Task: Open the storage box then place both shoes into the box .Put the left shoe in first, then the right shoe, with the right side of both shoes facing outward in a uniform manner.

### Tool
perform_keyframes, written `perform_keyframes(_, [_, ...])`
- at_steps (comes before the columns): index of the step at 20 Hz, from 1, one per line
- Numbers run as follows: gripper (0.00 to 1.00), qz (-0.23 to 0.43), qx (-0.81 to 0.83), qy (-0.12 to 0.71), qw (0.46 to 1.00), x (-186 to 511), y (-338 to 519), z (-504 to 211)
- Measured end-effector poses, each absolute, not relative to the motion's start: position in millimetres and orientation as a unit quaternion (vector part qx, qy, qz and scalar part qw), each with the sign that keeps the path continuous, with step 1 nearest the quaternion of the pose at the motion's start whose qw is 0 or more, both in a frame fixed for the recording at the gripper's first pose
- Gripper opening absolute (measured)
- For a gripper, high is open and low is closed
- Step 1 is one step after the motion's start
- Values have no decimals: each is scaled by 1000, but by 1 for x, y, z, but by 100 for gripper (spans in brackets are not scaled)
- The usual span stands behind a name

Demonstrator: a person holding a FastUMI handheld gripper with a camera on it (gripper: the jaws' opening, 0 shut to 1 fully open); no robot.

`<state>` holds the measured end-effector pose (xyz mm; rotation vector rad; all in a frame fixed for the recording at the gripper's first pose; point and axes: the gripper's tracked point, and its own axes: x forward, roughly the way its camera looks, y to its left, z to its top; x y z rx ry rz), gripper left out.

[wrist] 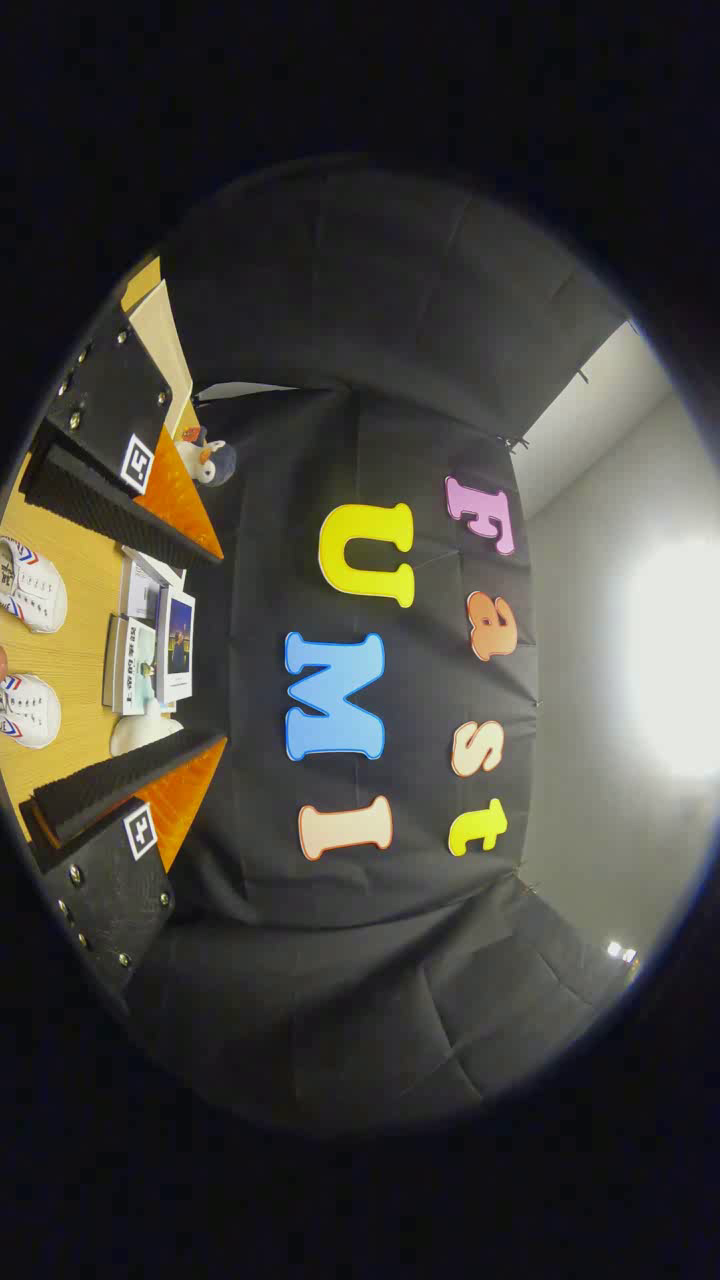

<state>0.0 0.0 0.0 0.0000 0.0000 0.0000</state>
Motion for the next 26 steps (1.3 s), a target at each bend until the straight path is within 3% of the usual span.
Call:
perform_keyframes(17, [97,6,-2,3,1000,1,7,0])
perform_keyframes(26, [96,25,74,40,996,5,25,-23])
